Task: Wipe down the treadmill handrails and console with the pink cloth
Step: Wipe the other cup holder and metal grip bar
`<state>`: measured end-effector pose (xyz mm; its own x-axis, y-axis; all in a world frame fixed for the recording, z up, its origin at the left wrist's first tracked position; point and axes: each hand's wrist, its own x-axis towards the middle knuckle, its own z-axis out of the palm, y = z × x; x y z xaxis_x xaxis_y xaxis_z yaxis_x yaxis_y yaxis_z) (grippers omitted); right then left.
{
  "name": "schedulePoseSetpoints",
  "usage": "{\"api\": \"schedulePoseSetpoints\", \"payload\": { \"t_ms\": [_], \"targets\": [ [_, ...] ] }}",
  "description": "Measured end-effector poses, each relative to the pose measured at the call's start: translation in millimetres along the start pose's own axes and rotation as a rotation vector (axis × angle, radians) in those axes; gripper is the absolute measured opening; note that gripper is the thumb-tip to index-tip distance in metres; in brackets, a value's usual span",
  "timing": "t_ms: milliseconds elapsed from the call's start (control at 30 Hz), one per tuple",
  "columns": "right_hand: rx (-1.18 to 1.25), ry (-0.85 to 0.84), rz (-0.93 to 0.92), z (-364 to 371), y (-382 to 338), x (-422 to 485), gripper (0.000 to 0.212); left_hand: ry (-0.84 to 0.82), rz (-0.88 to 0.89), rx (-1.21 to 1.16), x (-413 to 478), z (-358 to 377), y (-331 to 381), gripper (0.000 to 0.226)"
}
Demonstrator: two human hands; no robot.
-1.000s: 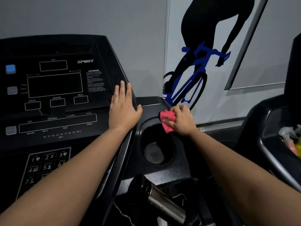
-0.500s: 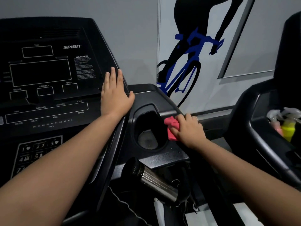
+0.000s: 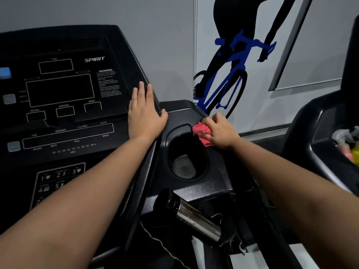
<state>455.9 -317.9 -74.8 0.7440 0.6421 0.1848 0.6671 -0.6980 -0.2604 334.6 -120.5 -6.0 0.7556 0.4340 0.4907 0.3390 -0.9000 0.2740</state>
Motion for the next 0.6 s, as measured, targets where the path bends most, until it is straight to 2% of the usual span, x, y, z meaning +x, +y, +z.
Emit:
{"api": "schedulePoseSetpoints", "payload": {
  "t_ms": [133, 300, 467, 600],
  "targets": [
    [-0.051, -0.005, 0.044, 4, -9, -14, 0.049, 0.0, -0.004, -0.005, 1, -2, -1, 0.075],
    [-0.181, -0.018, 0.047, 7, -25, -74, 0.043, -0.01, -0.008, -0.015, -2, -4, -1, 0.074],
    [-0.217, 0.126, -0.007, 18, -38, -122, 0.048, -0.016, -0.004, -0.006, -2, -3, 1, 0.074],
    [-0.171, 0.037, -0.012, 12, -28, -107, 0.046, -0.01, 0.005, 0.001, -2, -2, 1, 0.075]
  ]
}}
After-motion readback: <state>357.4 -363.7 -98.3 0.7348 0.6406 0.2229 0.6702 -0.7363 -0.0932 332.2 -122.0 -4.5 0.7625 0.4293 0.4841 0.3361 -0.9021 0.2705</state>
